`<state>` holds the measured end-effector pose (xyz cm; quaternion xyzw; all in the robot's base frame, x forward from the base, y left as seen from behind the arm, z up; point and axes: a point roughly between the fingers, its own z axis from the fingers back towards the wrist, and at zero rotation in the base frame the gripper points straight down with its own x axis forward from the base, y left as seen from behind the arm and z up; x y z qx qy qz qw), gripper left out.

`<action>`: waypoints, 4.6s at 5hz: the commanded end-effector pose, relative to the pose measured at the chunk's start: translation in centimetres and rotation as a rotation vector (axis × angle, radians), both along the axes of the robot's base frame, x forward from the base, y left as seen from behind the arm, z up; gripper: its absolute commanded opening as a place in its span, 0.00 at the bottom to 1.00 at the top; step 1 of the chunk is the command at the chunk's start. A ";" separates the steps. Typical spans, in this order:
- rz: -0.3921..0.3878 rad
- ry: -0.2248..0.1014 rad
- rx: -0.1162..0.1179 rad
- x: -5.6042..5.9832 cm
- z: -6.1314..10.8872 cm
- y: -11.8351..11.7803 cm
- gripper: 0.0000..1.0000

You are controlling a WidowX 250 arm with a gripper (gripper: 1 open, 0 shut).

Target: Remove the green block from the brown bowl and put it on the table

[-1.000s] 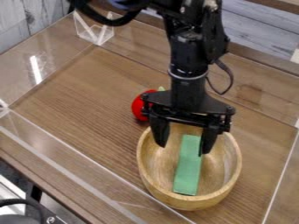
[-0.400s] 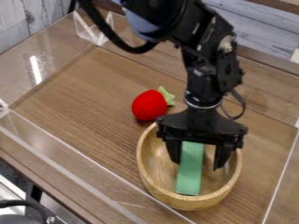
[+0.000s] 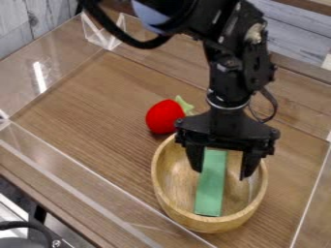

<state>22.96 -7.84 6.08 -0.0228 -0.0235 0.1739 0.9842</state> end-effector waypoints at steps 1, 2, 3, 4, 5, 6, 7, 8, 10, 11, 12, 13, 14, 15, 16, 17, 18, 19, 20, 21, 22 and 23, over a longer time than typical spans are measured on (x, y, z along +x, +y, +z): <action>-0.017 -0.065 -0.008 0.6 1.8 -0.8 1.00; -0.018 -0.070 -0.001 0.4 2.1 -0.9 1.00; -0.039 -0.065 0.007 0.2 2.5 -0.8 1.00; -0.052 -0.059 0.014 0.1 2.9 -0.6 1.00; -0.015 -0.050 0.020 0.0 3.0 0.2 1.00; 0.021 -0.042 0.022 -0.1 3.1 1.0 1.00; 0.091 -0.032 0.025 0.1 1.7 2.2 1.00; 0.123 -0.024 0.027 0.2 0.7 2.0 0.00; 0.131 -0.056 0.009 0.8 2.6 1.7 0.00; 0.112 -0.085 -0.017 1.3 4.6 1.6 0.00; 0.158 -0.127 -0.045 1.6 7.9 2.6 0.00; 0.185 -0.117 -0.039 1.0 7.1 2.4 1.00; 0.212 -0.103 -0.032 -0.1 6.6 2.4 1.00; 0.284 -0.090 -0.024 0.1 5.1 1.7 1.00; 0.359 -0.069 -0.014 0.1 3.1 1.0 1.00; 0.355 -0.053 -0.002 0.0 1.2 0.3 1.00; 0.346 -0.060 -0.003 0.2 0.9 -0.1 0.00; 0.297 -0.080 -0.020 0.6 2.8 0.4 0.00; 0.246 -0.116 -0.055 1.4 5.8 1.0 0.00; 0.261 -0.155 -0.088 2.1 8.5 2.1 0.00; 0.253 -0.142 -0.077 1.7 7.1 1.7 1.00; 0.214 -0.125 -0.068 0.7 6.5 1.5 1.00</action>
